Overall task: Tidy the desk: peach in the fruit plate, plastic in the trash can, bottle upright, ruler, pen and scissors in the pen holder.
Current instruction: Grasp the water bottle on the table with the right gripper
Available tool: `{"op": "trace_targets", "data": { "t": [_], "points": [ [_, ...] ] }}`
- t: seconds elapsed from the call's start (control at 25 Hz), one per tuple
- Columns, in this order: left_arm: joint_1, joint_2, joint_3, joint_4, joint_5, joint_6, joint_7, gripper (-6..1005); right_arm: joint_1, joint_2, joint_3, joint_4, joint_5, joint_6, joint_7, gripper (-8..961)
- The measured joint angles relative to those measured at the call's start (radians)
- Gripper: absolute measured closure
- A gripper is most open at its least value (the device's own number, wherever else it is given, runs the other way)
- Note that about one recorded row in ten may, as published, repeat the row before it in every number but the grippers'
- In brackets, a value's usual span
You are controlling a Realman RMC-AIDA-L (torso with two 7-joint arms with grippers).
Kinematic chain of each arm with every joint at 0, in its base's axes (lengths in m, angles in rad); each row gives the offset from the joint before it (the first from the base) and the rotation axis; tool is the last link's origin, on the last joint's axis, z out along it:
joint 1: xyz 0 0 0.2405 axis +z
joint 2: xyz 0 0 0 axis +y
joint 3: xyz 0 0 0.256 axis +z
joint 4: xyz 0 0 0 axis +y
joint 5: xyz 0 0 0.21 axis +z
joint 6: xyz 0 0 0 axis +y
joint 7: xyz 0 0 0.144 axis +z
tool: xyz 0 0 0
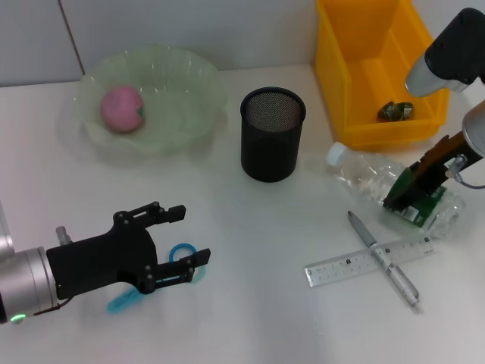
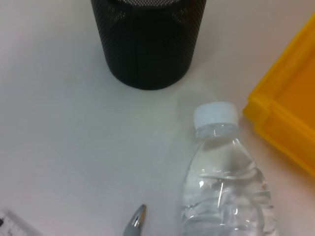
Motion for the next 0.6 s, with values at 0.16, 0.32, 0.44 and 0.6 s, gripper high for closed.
{"op": "trace_targets", "data": {
  "t": [0.16, 0.32, 0.44, 0.6],
  "points": [
    [-0.001, 0.000, 0.000, 0.001, 0.000, 0.001, -0.001, 220, 0.005, -0.001, 0.000, 0.003, -0.011, 0.003, 0.006, 191],
    [-0.002, 0.000, 0.000, 0.001, -0.001, 0.001, -0.002, 220, 0.011, -0.001, 0.000, 0.024, -0.013, 0.019, 0.009, 191],
    [-0.003, -0.001, 0.000, 0.001, -0.001, 0.001, -0.004, 220, 0.029, -0.004, -0.002, 0.088, -0.014, 0.047, 0.013, 191],
    [-0.003, -0.002, 0.000, 0.001, -0.001, 0.001, -0.006, 221, 0.034, -0.005, -0.001, 0.105, -0.014, 0.055, 0.013, 190]
  ]
}}
